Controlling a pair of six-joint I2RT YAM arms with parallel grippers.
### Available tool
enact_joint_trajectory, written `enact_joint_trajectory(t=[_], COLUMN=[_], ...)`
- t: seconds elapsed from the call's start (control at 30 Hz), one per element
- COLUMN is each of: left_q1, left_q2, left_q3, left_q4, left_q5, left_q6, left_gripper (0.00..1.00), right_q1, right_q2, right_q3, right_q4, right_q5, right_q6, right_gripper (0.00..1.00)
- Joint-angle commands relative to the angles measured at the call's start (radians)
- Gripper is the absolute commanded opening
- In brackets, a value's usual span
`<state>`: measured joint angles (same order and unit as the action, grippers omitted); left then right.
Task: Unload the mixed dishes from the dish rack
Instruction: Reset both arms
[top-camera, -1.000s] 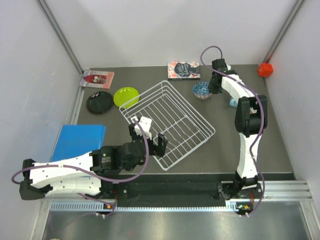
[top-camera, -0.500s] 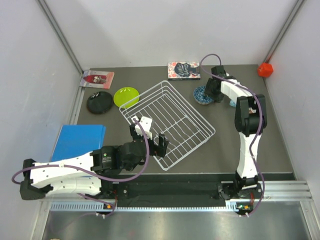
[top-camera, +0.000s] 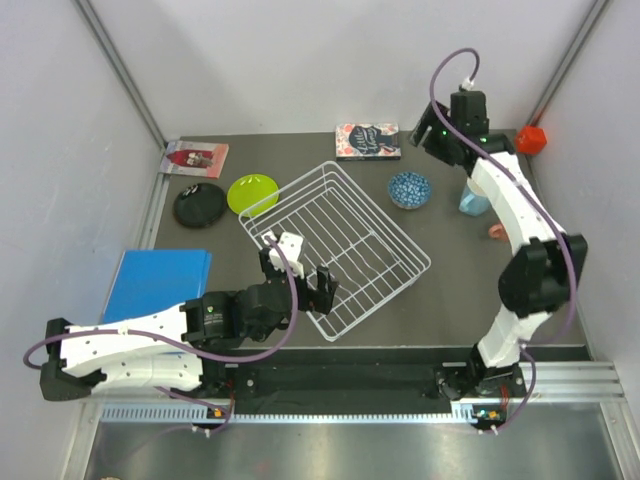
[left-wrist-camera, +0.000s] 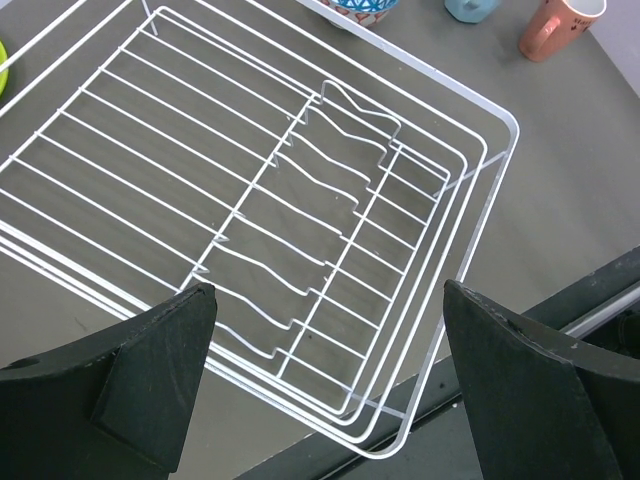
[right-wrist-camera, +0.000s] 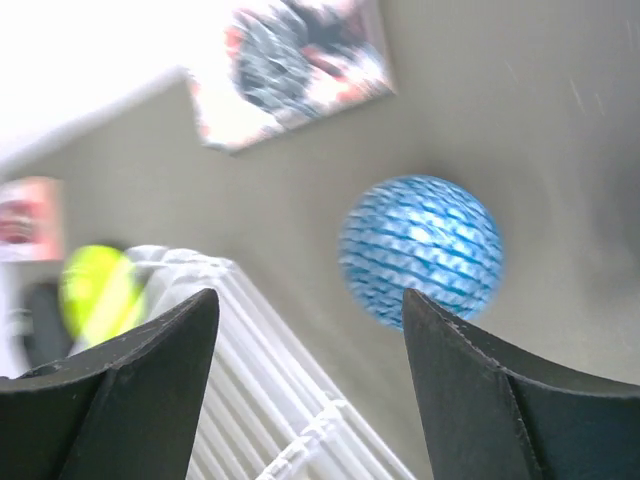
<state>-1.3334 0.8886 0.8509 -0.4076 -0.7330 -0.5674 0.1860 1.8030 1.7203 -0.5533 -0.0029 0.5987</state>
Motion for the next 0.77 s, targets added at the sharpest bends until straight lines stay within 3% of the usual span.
enact_joint_trajectory(t=[0.0, 0.23, 0.37, 0.5, 0.73], left_q1=[0.007, 0.013, 0.014, 0.016, 0.016], left_q2=[0.004, 0.071, 0.229, 0.363, 0.333], left_q3=[0.056, 0.108, 0.201, 0.316, 0.261], left_q4=[0.019, -0.014, -0.170, -0.290, -0.116], left_q5=[-0.013, -0.037, -0.117, -0.105, -0.045], left_q6=[-0.049, -0.092, -0.265, -0.328, -0.235], left_gripper=[0.99, 0.99, 0.99, 0.99, 0.99], right_q1=[0.127, 0.331, 0.452, 0.570, 0.789], right_q2=[-0.238, -0.651, -0.836, -0.968, -1.065], right_q3=[-0.054, -0.453, -0.713, -0.833, -0.971], right_q4=[0.116, 0.375, 0.477, 0.501, 0.517], right_q5=[0.076, 0.283, 0.389, 0.510, 0.707], right_q6=[-0.040, -0.145, -0.166, -0.220, -0.264], right_gripper=[0.74, 0.78, 0.86, 0.96, 1.00])
